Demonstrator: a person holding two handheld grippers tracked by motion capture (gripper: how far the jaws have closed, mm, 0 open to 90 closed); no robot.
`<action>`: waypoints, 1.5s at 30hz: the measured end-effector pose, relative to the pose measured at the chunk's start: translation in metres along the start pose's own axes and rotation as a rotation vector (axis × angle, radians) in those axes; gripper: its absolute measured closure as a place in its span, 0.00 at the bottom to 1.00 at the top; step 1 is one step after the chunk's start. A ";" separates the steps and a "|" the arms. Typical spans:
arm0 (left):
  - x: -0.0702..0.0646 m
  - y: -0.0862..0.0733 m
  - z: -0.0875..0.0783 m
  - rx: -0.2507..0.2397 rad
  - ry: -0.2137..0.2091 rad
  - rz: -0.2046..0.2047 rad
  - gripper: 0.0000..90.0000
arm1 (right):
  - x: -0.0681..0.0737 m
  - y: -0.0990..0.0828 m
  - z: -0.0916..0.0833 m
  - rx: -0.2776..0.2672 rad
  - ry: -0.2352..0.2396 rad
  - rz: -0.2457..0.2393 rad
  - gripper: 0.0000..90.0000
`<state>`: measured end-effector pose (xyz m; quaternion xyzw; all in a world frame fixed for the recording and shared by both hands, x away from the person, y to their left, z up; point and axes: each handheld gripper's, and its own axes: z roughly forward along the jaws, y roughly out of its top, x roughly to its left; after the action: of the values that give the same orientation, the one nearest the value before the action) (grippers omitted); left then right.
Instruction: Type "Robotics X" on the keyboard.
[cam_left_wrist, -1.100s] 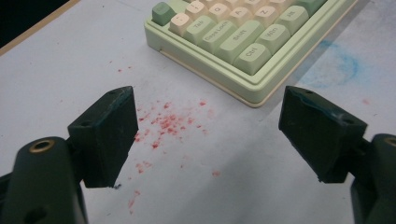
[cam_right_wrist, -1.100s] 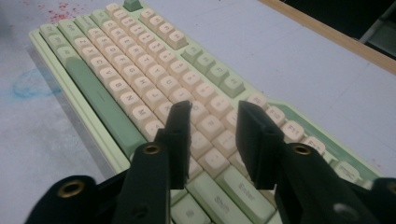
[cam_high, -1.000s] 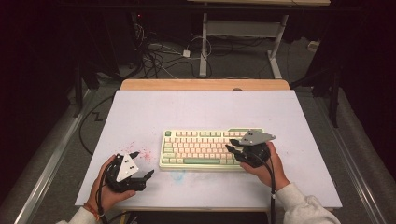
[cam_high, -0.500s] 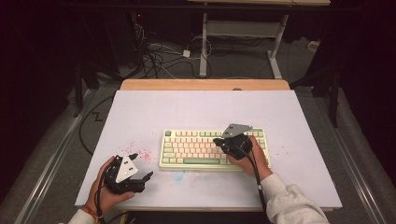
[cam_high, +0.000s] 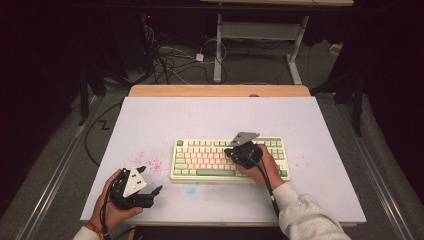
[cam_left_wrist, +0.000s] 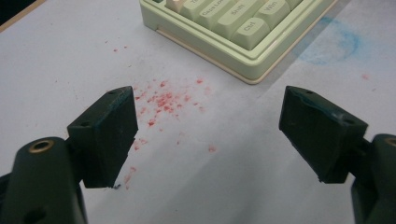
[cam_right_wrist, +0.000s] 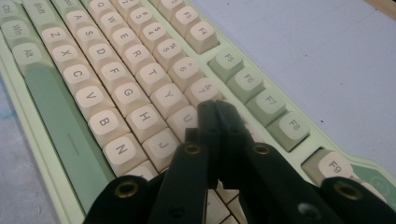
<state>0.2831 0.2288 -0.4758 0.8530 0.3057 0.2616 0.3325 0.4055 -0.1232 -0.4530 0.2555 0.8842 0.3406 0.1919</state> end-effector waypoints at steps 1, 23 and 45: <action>0.000 0.000 0.000 0.002 0.001 0.002 0.20 | 0.000 0.000 0.000 0.000 -0.003 -0.006 1.00; 0.001 -0.001 0.001 0.004 -0.002 0.002 0.20 | 0.003 -0.001 -0.001 0.004 -0.001 -0.010 1.00; 0.000 -0.001 0.002 0.019 -0.010 -0.003 0.20 | 0.008 0.004 -0.013 -0.050 0.003 -0.025 0.92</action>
<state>0.2841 0.2290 -0.4779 0.8569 0.3077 0.2541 0.3263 0.3935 -0.1227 -0.4425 0.2393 0.8788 0.3605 0.2010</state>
